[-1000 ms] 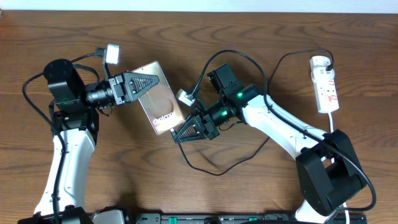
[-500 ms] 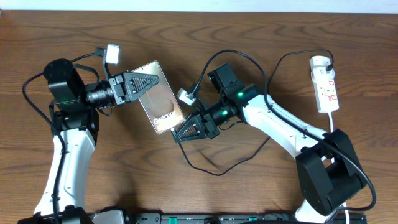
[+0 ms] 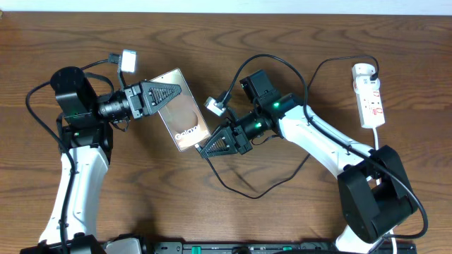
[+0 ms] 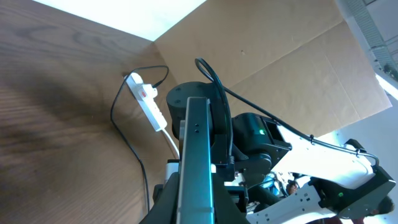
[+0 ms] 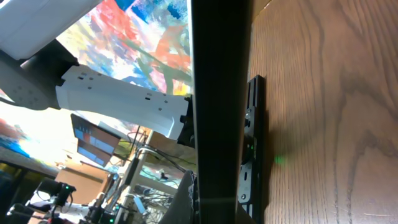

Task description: Plug charger to phone and switch on socket

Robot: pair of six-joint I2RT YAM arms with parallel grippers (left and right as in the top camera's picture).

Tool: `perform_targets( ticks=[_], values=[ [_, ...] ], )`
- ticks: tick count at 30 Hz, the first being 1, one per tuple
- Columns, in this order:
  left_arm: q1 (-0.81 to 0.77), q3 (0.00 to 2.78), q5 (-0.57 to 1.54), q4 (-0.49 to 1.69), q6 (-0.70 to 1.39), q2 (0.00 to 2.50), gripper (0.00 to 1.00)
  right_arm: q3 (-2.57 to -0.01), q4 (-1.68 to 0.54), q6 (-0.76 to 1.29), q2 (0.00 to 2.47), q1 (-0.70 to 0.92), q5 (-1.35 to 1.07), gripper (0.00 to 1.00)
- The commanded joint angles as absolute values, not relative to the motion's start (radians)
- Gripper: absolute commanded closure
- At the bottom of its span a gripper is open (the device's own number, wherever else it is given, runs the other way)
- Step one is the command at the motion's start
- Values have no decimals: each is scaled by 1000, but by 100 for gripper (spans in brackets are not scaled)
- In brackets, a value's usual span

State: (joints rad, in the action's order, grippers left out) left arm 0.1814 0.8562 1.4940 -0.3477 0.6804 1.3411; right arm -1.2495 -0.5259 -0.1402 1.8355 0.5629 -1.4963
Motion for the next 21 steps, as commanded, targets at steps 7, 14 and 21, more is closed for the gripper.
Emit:
perform_targets(
  ticks=[7,14,21],
  values=[
    [164,867,1571,-346,667,1345,92,-1262,-507,-134,1833,548,-1560,99],
    [164,867,1571,-346,667,1345,93,-1262,-507,-135,1833,551,-1555,99],
    [164,867,1571,-346,666,1345,93,-1262,-470,-98,1833,551,-1555,99]
  ],
)
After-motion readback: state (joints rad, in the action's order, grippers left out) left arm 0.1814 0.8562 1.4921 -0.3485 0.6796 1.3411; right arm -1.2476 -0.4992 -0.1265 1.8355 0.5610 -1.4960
